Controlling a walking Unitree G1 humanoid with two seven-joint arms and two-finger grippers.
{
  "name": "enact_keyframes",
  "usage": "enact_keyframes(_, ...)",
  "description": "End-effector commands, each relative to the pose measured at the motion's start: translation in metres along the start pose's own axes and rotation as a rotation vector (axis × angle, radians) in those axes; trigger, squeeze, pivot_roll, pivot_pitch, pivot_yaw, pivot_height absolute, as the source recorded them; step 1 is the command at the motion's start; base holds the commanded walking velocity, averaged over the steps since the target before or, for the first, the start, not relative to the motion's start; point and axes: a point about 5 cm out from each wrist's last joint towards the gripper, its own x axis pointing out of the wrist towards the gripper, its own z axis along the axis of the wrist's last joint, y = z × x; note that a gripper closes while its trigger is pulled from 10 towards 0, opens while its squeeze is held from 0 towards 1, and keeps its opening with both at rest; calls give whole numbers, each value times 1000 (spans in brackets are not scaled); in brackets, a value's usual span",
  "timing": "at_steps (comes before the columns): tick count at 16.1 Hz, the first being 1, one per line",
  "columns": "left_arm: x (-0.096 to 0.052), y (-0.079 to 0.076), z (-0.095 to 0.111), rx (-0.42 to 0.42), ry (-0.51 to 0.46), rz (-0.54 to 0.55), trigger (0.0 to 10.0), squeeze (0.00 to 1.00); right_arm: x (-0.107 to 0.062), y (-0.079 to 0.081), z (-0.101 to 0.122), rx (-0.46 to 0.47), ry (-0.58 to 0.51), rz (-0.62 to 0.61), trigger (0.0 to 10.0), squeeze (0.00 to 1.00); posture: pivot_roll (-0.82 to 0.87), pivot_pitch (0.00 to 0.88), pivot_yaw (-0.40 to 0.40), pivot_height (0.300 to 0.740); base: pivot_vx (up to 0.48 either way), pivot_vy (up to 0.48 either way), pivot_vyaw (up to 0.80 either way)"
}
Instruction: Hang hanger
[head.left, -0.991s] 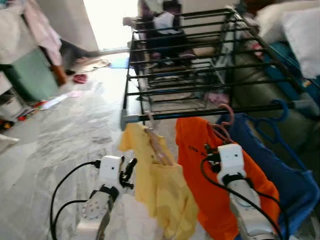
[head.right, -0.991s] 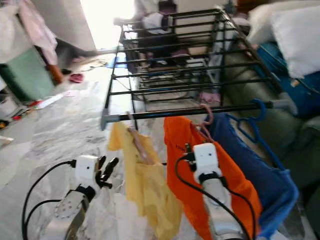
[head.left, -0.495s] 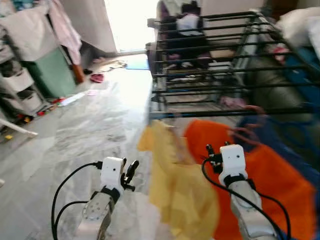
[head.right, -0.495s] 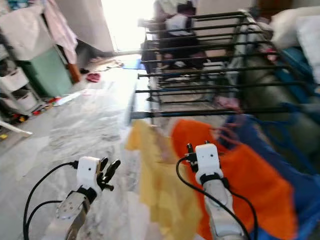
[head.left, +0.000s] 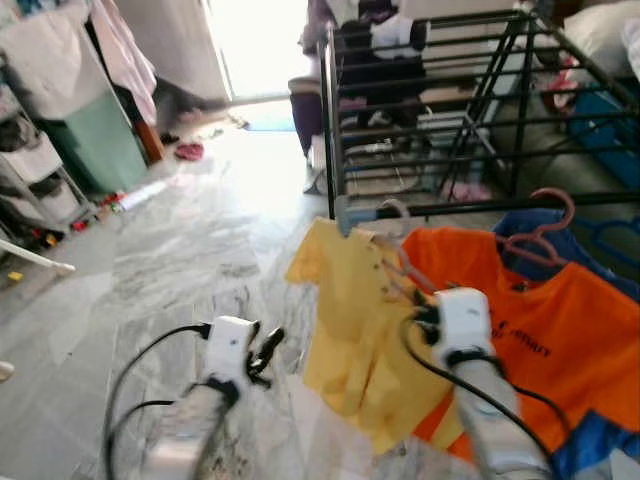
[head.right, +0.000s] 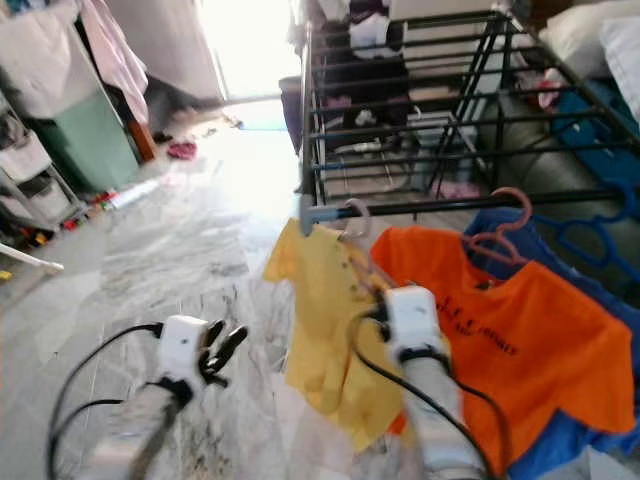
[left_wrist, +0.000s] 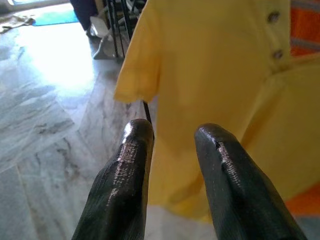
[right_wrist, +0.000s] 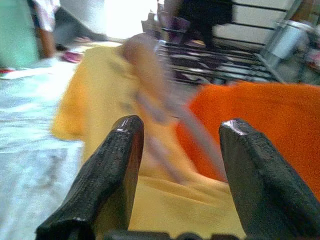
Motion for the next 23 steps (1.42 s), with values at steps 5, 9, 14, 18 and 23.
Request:
enact_keyframes(5,1,-14,-1,4,31,-162,10000,0,8,-11,9,-33,-18,-5,10000,0,-65,1,110,740,0,0,0)
enact_keyframes(9,1,-8,-2,3,49,-190,10000,0,19,-29,27,-112,-44,-8,10000,0,-70,11,108,740,0,0,0)
enact_keyframes(14,0,-11,-5,-6,68,-233,10000,0,35,-38,34,-140,12,121,10000,0,-80,22,104,740,0,0,0)
enact_keyframes(18,-1,-11,-8,-4,73,-234,10000,0,52,-37,44,-170,20,190,10000,0,-63,13,88,740,0,0,0)
enact_keyframes(23,-4,-12,-10,-1,71,-236,10000,0,58,-13,33,-124,72,260,10000,94,-48,19,91,740,0,0,0)
